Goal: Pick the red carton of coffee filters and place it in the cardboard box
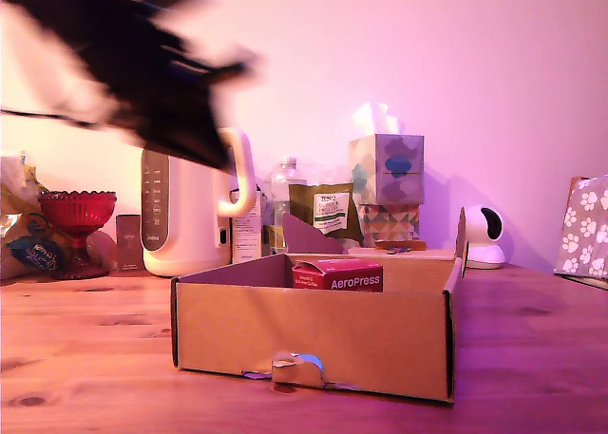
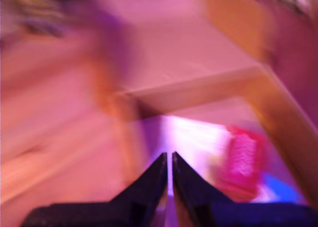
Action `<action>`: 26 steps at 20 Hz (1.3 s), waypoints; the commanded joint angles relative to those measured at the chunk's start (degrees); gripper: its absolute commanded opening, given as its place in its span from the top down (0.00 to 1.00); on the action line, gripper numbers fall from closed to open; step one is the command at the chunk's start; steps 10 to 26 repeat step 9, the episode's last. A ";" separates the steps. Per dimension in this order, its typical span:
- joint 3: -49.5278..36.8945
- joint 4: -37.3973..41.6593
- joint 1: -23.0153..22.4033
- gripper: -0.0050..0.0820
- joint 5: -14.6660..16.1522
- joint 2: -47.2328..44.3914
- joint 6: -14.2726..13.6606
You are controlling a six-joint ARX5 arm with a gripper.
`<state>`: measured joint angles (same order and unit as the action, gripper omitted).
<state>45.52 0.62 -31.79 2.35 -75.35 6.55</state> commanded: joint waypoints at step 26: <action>-14.36 -5.44 7.52 0.97 -4.55 31.06 5.07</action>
